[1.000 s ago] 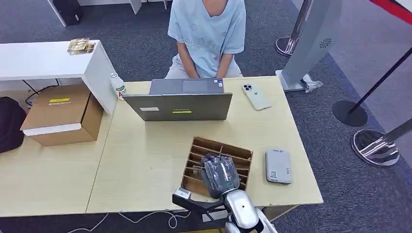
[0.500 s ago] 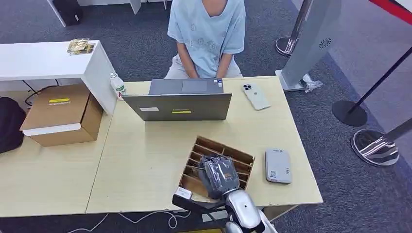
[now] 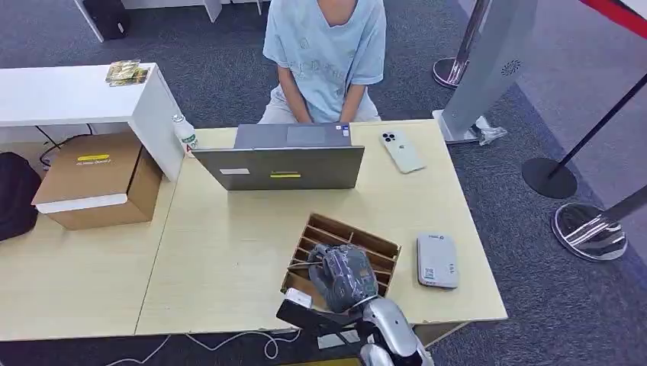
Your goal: Pass the card to the sensor for recognition and then transmit it.
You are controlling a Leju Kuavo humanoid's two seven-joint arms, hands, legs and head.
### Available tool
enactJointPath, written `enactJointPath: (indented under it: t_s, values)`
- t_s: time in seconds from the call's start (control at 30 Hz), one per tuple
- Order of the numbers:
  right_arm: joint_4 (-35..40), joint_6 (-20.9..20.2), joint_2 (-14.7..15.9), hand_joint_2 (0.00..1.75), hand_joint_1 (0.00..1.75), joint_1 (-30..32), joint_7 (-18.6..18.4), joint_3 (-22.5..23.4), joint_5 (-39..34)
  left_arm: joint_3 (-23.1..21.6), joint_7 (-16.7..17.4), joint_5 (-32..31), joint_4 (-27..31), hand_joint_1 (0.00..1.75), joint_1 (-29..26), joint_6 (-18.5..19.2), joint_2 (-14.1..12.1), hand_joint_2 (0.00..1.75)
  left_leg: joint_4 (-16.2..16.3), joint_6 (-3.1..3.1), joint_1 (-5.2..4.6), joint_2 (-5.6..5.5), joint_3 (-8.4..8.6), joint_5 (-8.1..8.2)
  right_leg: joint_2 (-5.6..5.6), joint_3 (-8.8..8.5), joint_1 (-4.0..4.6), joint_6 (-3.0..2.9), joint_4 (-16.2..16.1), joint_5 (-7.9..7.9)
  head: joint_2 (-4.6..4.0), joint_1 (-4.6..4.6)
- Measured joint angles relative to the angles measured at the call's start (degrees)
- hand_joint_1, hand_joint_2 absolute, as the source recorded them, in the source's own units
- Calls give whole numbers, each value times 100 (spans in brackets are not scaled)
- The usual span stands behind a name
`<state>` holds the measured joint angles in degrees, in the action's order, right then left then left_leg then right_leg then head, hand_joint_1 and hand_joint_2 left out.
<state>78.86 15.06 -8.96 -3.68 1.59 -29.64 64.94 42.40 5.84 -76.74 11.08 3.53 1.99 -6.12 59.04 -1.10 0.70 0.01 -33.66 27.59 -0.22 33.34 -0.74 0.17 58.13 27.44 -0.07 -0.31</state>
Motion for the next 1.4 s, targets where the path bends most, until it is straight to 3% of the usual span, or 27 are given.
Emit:
enactJointPath:
  t_s: [0.5, 0.83, 1.03, 1.2, 1.4]
  values:
    - [256, 280, 0, 175, 175, 73, 253, 173, -510, -4, 0, 0, 0, 0, 24, -61, 0, 0, 0, 0, 0, 0, 0, 0, 0, 0, 0, 0, 0, 0, 0, 0]
    - [751, 686, 0, 175, 175, 129, 385, 300, -564, -7, 0, 0, 0, 0, 47, -61, 0, 0, 0, 0, 0, 0, 0, 0, 0, 1, 0, 0, 0, 0, 0, 0]
    - [1167, 1113, 0, 175, 175, 175, 555, 400, -274, -22, 0, 0, -2, 0, 66, -61, 0, 0, 0, 0, 0, 0, 0, 0, 0, 1, 0, 0, 0, 0, 0, 0]
    - [1320, 1754, 4, 175, 175, 64, 645, 466, 337, -120, -2, 0, 0, 0, 84, -61, 0, 0, 0, 0, 0, 1, 0, 0, 0, 0, 0, -1, 0, -1, 0, 0]
    - [1292, 2173, 39, 175, 175, -476, 376, 577, 1178, -286, -17, 0, -2, 0, 128, -61, 4, 0, 0, -3, 0, 3, 1, -3, 2, 0, 0, -4, 1, -5, 0, 0]
